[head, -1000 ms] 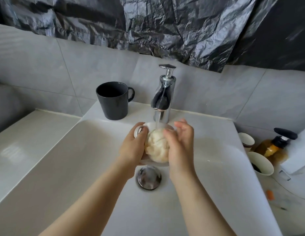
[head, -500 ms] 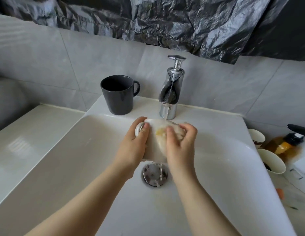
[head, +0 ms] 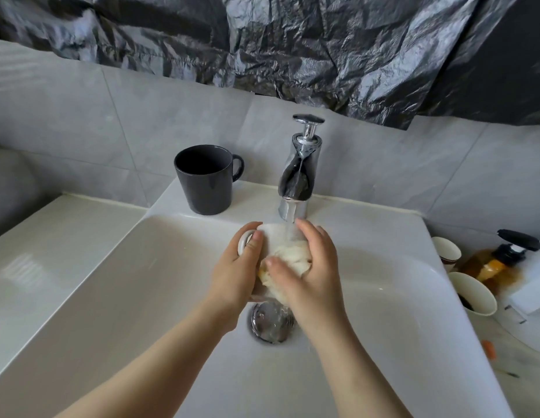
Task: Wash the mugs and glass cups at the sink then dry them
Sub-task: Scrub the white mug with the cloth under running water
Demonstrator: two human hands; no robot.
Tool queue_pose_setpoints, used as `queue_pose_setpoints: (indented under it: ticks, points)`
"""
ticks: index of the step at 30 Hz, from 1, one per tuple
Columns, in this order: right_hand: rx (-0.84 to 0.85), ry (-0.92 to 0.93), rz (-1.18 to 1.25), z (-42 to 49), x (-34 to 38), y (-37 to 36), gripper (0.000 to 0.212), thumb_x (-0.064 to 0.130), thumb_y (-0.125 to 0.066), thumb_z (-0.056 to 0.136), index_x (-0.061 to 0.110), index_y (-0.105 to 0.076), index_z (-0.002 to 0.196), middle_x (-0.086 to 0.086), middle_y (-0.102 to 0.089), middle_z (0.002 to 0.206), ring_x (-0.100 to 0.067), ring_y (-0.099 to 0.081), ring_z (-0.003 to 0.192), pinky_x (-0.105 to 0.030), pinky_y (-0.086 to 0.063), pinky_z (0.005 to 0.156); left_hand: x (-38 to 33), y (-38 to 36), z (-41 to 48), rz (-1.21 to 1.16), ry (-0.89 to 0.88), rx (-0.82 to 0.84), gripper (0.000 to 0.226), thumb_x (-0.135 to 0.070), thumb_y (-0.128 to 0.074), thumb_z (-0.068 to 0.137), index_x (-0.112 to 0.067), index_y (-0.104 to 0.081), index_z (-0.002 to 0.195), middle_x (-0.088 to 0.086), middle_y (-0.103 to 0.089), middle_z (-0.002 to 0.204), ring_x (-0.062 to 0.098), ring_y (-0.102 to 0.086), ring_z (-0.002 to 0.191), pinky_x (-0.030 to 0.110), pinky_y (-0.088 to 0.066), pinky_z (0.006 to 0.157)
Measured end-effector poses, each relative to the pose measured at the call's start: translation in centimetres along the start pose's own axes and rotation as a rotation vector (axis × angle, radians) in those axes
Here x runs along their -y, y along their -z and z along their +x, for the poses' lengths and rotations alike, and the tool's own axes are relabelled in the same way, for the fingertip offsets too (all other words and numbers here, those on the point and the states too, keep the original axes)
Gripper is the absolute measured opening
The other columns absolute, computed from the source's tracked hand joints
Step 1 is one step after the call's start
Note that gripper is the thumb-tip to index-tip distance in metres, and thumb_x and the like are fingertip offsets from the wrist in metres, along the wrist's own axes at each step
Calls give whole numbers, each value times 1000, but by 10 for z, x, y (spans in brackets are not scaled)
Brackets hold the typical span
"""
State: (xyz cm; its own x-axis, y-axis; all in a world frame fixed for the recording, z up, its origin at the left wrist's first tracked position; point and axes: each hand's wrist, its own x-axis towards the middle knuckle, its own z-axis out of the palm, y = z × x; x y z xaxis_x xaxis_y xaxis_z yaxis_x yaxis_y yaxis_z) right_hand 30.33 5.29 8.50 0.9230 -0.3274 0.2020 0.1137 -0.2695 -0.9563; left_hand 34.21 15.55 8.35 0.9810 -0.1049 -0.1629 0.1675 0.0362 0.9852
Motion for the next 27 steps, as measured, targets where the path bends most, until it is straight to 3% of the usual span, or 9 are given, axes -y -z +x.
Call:
queue_pose_setpoints:
  ticks: [5, 10, 11, 15, 17, 18, 21, 25, 27]
  points:
    - [-300, -223, 49, 8, -4, 13, 15, 31, -60, 88, 35, -52, 100, 9, -58, 106, -16, -56, 106, -24, -40, 81, 8, -5, -5, 87, 2, 84, 32, -62, -47, 78, -54, -59, 106, -9, -67, 107, 19, -62, 104, 51, -52, 91]
    - [47, -153, 62, -8, -5, 7, 72, 39, -71, 67, 41, -39, 131, 16, -43, 134, -4, -48, 121, -28, -43, 101, 4, -1, 0, 6, 28, 12, 21, -42, -45, 97, -53, -63, 93, -9, -70, 100, 19, -66, 98, 49, -55, 85]
    - [31, -152, 22, -8, -6, 6, 69, 42, -70, 67, 41, -41, 130, 17, -45, 131, -4, -50, 118, -27, -44, 99, 4, 0, 1, 15, 22, 10, 23, -41, -45, 98, -54, -63, 91, -10, -70, 98, 19, -66, 99, 50, -55, 86]
    - [-320, -233, 64, 6, -5, 16, 9, 32, -62, 85, 36, -55, 86, 14, -62, 96, -17, -58, 99, -27, -43, 82, 10, -2, 0, 21, 20, 58, 19, -49, -46, 93, -51, -61, 106, -10, -68, 109, 19, -61, 109, 50, -51, 94]
    - [-247, -234, 199, 7, -8, 20, 17, 29, -65, 84, 38, -55, 94, 12, -60, 109, -15, -57, 104, -28, -45, 88, 11, -4, -1, -1, 29, 50, 21, -45, -43, 97, -48, -60, 108, -8, -68, 109, 17, -63, 103, 44, -53, 91]
    - [-134, -220, 242, 3, -7, 18, 36, 32, -71, 78, 42, -52, 107, 12, -56, 120, -11, -55, 110, -28, -46, 93, 9, -4, -2, -20, 38, 43, 22, -42, -41, 99, -47, -61, 107, -8, -68, 107, 16, -64, 97, 42, -55, 84]
    - [59, -164, 66, -6, -6, 6, 70, 44, -70, 61, 47, -43, 126, 15, -50, 129, -5, -52, 116, -30, -46, 99, 7, 0, -2, -35, 54, 10, 23, -42, -41, 99, -45, -63, 105, -5, -70, 105, 16, -66, 91, 42, -59, 74]
    - [-346, -231, 108, 6, -4, 8, 14, 36, -63, 84, 36, -57, 97, 12, -61, 100, -16, -58, 103, -26, -44, 86, 5, -1, -3, -31, 64, 16, 24, -41, -40, 99, -46, -64, 100, -4, -69, 104, 18, -63, 93, 41, -57, 74]
    - [-342, -227, 225, 8, -5, 8, 15, 31, -65, 84, 39, -55, 93, 13, -61, 105, -14, -59, 103, -25, -44, 86, 3, -2, -3, -42, 74, 11, 24, -43, -40, 98, -47, -63, 101, -3, -68, 107, 20, -64, 97, 37, -58, 67]
